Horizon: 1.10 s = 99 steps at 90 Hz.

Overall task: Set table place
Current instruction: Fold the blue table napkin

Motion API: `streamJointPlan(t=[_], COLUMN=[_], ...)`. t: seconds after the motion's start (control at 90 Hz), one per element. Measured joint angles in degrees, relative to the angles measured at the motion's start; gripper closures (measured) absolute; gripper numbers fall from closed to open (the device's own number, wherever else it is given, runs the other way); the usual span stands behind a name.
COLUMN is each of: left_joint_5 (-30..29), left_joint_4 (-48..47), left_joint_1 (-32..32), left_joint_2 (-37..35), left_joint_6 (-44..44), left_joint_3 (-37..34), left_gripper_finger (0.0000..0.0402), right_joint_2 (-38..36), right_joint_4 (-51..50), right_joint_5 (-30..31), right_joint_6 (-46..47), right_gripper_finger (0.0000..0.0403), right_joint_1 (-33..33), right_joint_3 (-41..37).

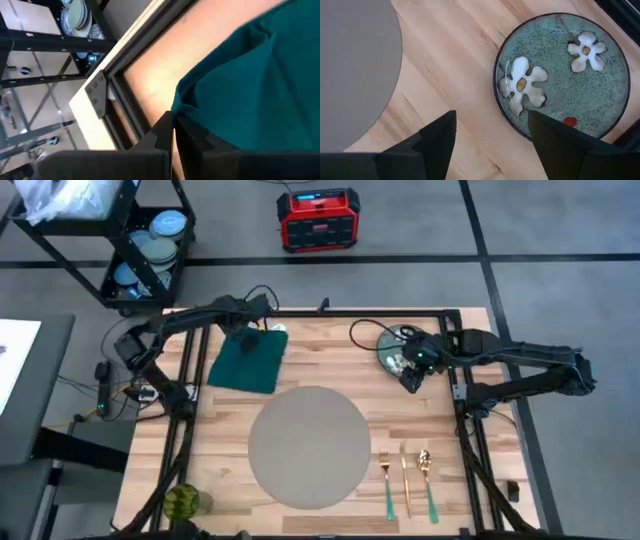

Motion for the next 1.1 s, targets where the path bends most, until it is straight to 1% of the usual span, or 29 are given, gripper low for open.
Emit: streamJointPlan(t=[0.089, 0.333, 0.533, 0.633, 0.867, 1.1], left_joint_5=[0.75, 10.35, 13.74, 14.16, 14.96, 15.88], left_joint_4=[1.64, 3.02, 4.55, 5.66, 9.22, 15.97], left_joint_1=[0.00, -0.68, -3.15, -4.31, -6.53, -7.01], left_joint_2=[0.00, 0.00, 0.00, 0.00, 0.00, 0.76], left_joint_6=[-0.49, -8.59, -15.27, -18.79, -25.74, -30.15], left_joint_3=[0.00, 0.00, 0.02, 0.91, 5.37, 5.79], left_gripper_finger=[0.0402, 0.0402, 0.0402, 0.0402, 0.0402, 0.0402], right_joint_2=[0.01, 0.01, 0.00, 0.00, -0.01, 0.01], right_joint_4=[-0.13, -0.11, 0.30, 0.30, 0.31, 0.17], right_joint_5=[0.01, 0.01, 0.01, 0.01, 0.01, 0.01], right_joint_6=[0.01, 0.01, 0.01, -0.05, -0.47, -0.71], right_gripper_finger=[0.0168, 0.0168, 0.0168, 0.0168, 0.0168, 0.0168], right_joint_1=[0.00, 0.00, 0.00, 0.00, -0.02, 0.00], right_joint_3=[0.00, 0.00, 0.00, 0.00, 0.00, 0.00])
